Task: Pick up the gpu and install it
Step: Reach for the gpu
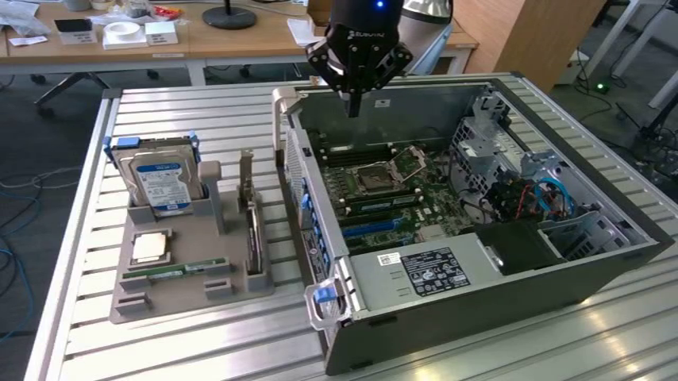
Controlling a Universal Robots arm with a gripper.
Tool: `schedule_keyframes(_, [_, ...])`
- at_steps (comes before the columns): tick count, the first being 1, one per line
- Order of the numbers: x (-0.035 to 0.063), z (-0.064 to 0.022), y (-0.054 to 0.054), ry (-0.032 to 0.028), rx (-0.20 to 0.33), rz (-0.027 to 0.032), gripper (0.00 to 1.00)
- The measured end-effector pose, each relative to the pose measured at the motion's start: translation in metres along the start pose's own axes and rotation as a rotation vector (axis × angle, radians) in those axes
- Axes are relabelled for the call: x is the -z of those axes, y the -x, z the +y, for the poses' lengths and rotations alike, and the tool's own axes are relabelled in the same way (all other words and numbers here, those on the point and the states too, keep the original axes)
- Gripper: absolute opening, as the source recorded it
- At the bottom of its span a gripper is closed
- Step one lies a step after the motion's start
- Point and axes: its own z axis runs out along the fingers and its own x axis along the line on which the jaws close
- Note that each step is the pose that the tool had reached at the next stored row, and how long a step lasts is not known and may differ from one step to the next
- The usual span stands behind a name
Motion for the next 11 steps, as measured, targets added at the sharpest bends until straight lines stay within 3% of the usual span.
schedule_keyframes(11, [0.0001,-0.0003,-0.0035,-0.0001,0.000,0.0000,0.11])
